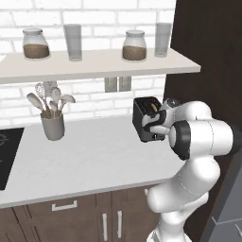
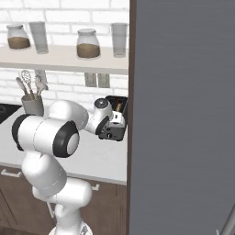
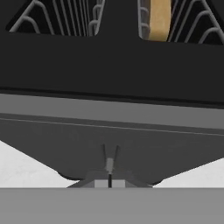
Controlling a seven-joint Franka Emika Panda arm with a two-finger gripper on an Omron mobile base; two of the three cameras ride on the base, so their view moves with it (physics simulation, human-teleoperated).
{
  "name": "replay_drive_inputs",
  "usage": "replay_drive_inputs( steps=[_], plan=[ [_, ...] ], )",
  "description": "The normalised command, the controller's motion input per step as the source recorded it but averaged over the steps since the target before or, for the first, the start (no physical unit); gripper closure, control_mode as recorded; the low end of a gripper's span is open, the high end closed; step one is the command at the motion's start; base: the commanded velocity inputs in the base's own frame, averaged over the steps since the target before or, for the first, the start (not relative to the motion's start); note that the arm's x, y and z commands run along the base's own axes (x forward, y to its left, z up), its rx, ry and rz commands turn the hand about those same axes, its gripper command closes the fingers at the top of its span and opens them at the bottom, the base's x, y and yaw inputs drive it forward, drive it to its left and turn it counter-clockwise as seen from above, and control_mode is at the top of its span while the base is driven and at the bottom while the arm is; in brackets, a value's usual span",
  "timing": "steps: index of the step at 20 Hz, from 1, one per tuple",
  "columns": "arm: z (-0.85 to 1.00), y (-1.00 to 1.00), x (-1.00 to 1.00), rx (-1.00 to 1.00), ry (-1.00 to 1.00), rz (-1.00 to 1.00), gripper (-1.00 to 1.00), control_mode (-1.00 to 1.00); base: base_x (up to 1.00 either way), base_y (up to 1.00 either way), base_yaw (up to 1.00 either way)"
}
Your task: Start the toaster. Once the lever pops up, take the bread to the plate on the dining counter.
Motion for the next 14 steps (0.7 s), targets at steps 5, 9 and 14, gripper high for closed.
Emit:
replay_drive_inputs(
  steps=[5,9,14],
  plan=[
    [0.23,0.0,-0.28,0.0,-0.01,0.0,1.0,-1.0,0.0,0.0,0.0],
    [0.61,0.0,-0.48,0.0,-0.05,0.01,1.0,-1.0,0.0,0.0,0.0],
    [0.5,0.0,-0.64,0.0,-0.03,0.0,1.0,-1.0,0.0,0.0,0.0]
  ],
)
